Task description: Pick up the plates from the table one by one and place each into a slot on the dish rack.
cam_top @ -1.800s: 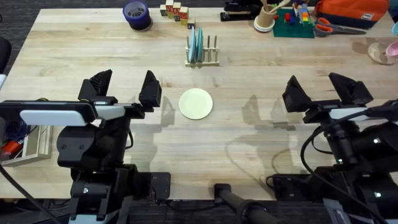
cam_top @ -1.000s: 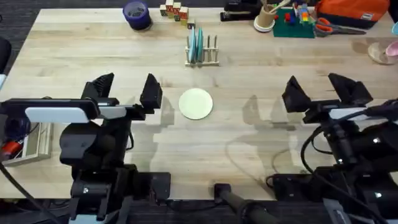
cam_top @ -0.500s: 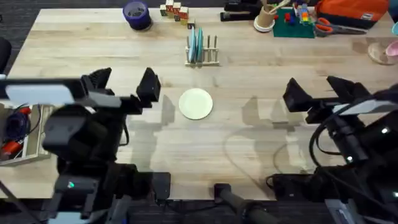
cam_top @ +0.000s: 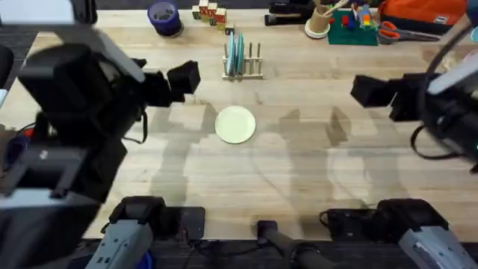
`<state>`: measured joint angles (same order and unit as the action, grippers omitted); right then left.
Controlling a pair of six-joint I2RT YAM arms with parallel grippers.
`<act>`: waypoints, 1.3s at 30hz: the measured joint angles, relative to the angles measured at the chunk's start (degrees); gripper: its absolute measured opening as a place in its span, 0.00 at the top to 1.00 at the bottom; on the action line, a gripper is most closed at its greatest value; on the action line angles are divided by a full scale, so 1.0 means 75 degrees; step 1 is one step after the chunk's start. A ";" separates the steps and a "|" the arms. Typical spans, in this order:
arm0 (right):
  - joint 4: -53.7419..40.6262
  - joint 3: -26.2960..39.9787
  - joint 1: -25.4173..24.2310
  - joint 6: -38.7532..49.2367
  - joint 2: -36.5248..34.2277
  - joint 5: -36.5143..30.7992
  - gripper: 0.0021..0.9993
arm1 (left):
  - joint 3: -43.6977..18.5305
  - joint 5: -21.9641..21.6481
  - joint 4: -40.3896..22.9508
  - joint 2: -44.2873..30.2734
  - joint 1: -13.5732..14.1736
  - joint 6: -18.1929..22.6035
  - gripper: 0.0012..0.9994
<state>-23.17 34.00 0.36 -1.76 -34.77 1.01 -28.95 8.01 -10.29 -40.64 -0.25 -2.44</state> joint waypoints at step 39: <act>-0.2971 0.3448 0.0003 -0.0370 -0.2567 0.0989 0.00 | -0.2774 0.0793 -0.3141 -0.1239 0.0000 -0.0023 0.01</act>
<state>-45.45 59.86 0.38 -4.54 -54.02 8.43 -49.76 13.96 -33.85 -49.93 -0.25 -2.61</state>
